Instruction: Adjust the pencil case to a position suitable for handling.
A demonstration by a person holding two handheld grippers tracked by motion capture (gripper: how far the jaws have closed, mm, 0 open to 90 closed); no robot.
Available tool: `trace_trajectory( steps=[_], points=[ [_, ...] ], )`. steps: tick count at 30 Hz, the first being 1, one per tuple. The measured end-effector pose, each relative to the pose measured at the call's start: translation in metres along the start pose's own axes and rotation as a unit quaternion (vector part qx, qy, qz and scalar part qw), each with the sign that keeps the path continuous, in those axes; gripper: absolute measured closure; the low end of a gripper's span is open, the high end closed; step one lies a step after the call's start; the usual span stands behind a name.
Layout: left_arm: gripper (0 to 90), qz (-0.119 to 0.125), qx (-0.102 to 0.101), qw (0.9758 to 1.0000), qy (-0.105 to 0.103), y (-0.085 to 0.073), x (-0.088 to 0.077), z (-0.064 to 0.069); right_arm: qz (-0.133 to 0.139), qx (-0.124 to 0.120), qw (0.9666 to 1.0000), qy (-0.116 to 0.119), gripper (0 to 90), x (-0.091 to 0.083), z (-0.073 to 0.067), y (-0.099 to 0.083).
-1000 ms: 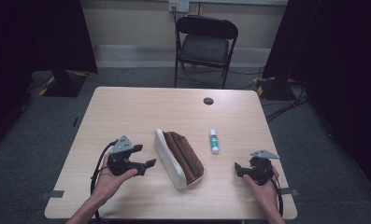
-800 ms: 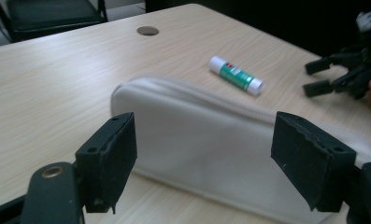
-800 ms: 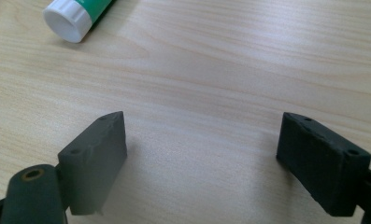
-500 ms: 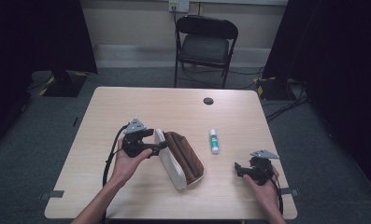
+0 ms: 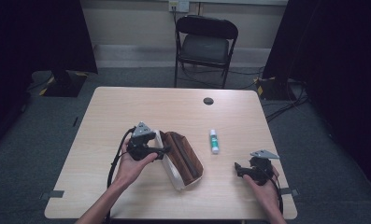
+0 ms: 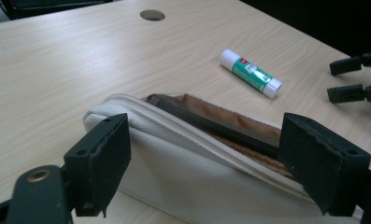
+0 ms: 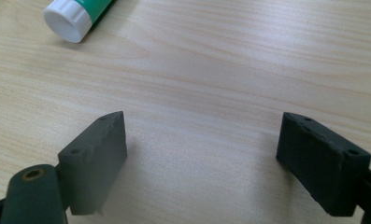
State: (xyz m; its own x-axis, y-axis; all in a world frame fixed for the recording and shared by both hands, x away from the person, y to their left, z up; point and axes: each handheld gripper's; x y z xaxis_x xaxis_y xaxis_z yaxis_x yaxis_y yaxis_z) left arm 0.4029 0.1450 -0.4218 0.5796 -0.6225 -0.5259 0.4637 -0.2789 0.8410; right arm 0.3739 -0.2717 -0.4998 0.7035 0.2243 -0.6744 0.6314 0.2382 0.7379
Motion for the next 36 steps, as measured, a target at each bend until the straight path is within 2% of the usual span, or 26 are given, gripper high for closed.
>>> trace_trajectory(
  steps=[3,7,9,14,18,20,24,27,29,33,35,36],
  points=[
    [19.8,0.003,-0.002,1.0,0.005,-0.003,0.002,0.0,0.0,0.0,1.0,0.0,15.1,0.0,0.0,0.0],
    [31.4,0.007,0.013,0.9999,0.006,-0.004,0.003,-0.002,0.0,0.0,1.0,0.0,15.1,0.0,0.0,0.0],
    [34.3,0.008,0.02,0.9997,0.009,-0.003,0.002,-0.003,0.0,0.0,1.0,0.0,15.1,0.0,0.0,0.0],
    [45.8,0.012,0.023,0.9997,0.003,-0.004,0.001,-0.006,0.001,0.0,1.0,0.0,15.1,0.0,0.0,0.0],
    [56.1,0.013,0.005,0.9999,-0.009,-0.003,0.0,-0.008,0.001,-0.002,1.0,0.001,15.1,0.0,0.0,0.0],
    [61.1,0.013,0.006,0.9998,-0.012,-0.003,0.0,-0.01,0.001,-0.002,1.0,0.002,15.1,0.0,0.0,0.0],
    [70.3,0.011,-0.009,0.9995,-0.026,-0.003,0.001,-0.013,0.001,-0.002,1.0,0.002,15.1,0.0,0.0,0.0],
    [67.7,0.015,-0.015,0.9991,-0.037,-0.003,0.001,-0.012,0.001,-0.002,1.0,0.002,15.1,0.0,0.0,0.0],
    [58.1,0.015,-0.022,0.9987,-0.043,-0.003,0.001,-0.01,0.001,-0.002,1.0,0.002,15.1,0.0,0.0,0.0],
    [45.0,0.006,-0.014,0.999,-0.043,-0.002,-0.001,-0.002,0.001,-0.002,1.0,0.002,15.1,0.0,0.0,0.0],
    [40.3,0.003,-0.001,0.9992,-0.039,-0.001,-0.004,0.003,0.001,-0.002,1.0,0.002,15.1,0.0,0.0,0.0],
    [39.5,0.007,-0.002,0.9992,-0.039,-0.001,-0.006,0.005,0.001,-0.002,1.0,0.002,15.1,0.0,0.0,0.0]
  ],
)
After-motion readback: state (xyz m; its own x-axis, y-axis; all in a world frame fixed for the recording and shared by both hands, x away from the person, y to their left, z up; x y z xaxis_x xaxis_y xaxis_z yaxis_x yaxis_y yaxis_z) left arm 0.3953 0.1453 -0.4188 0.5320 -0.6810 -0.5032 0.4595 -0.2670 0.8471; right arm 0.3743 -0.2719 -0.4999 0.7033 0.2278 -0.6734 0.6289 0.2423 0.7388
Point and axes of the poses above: each handheld gripper's, and its own axes: x roughly forward along the jaws, y roughly out of its top, z roughly to its right, and after that the axes turned 1 degree about -x, right-handed
